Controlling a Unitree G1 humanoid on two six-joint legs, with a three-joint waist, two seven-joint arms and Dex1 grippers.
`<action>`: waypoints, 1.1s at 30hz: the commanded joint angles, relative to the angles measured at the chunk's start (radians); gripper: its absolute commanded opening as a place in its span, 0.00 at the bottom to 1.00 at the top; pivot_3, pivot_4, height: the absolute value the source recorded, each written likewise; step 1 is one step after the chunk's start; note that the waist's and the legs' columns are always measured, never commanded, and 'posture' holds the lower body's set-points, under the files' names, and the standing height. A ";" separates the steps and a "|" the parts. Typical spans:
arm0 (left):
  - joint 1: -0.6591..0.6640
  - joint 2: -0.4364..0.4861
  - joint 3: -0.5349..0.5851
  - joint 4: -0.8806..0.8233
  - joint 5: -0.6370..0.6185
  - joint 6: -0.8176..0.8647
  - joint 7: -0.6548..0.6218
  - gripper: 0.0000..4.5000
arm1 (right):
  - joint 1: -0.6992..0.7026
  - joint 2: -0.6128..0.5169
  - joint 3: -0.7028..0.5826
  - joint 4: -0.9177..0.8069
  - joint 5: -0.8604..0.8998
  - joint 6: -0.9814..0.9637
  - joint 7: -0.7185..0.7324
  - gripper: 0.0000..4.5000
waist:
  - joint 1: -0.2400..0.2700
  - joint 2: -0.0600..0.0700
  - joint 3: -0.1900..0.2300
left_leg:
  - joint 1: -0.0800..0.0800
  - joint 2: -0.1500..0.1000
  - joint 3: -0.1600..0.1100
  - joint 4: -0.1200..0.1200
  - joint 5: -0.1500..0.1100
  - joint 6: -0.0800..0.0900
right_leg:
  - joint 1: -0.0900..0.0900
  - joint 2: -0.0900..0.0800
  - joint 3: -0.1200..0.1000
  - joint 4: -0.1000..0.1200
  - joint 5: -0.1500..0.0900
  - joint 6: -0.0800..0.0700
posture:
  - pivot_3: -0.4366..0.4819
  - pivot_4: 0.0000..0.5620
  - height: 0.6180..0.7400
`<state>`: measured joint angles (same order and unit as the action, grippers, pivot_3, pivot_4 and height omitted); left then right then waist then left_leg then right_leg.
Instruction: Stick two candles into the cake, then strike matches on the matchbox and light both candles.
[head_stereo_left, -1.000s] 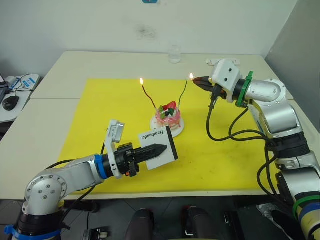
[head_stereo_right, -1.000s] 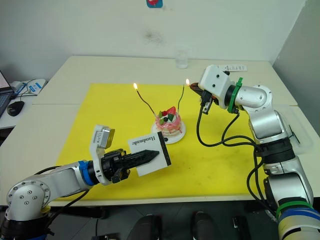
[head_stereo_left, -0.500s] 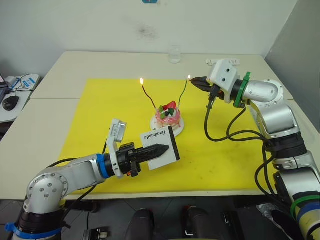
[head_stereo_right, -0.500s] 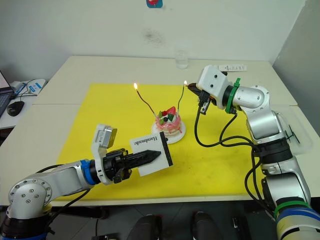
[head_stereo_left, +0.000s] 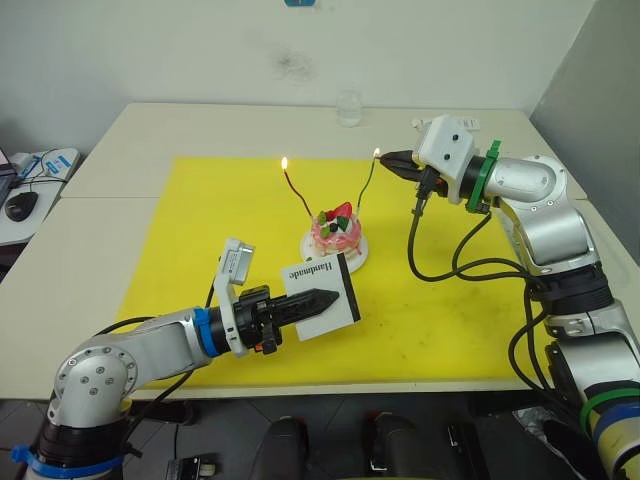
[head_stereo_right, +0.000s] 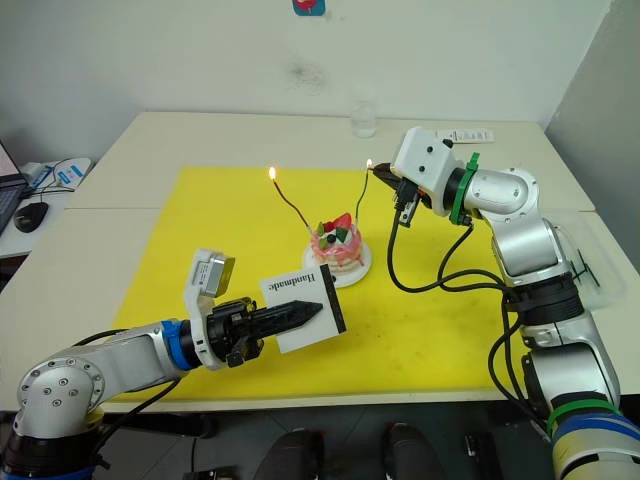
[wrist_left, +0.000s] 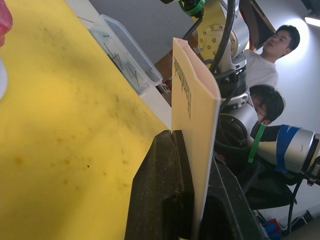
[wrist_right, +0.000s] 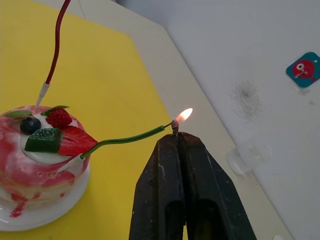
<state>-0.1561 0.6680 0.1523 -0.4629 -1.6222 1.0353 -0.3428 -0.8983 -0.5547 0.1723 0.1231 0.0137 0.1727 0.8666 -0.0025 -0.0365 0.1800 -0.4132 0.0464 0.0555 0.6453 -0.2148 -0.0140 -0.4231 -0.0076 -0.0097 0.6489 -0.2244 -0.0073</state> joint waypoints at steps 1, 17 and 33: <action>-0.003 0.009 0.004 -0.029 -0.015 -0.019 -0.014 0.00 | -0.031 -0.003 -0.017 -0.024 -0.002 -0.015 -0.005 0.01 | 0.000 0.000 0.000 | 0.000 0.000 0.000 0.000 0.000 0.000 | 0.000 0.000 0.000 0.000 0.000 0.000 | 0.48 0.27 1.00; -0.001 0.009 0.003 -0.028 -0.013 -0.023 -0.017 0.00 | 0.009 -0.050 -0.036 -0.066 0.006 0.014 0.001 0.01 | 0.000 0.000 0.000 | 0.000 0.000 0.000 0.000 0.000 0.000 | 0.000 0.000 0.000 0.000 0.000 0.000 | 0.48 0.27 1.00; -0.012 -0.004 -0.026 -0.052 0.102 -0.044 -0.089 0.00 | 0.203 -0.140 -0.143 -0.221 0.022 0.178 -0.064 0.01 | 0.001 0.000 0.000 | -0.001 0.000 0.000 0.000 0.000 0.000 | 0.000 0.000 0.000 -0.001 0.000 0.000 | 0.48 0.27 1.00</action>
<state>-0.1595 0.6698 0.1324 -0.4731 -1.5321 1.0129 -0.4070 -0.7081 -0.6737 0.0868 -0.0384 0.0235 0.3203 0.8255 -0.0018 -0.0365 0.1800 -0.4139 0.0462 0.0558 0.6451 -0.2148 -0.0140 -0.4234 -0.0078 -0.0097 0.6480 -0.2245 -0.0073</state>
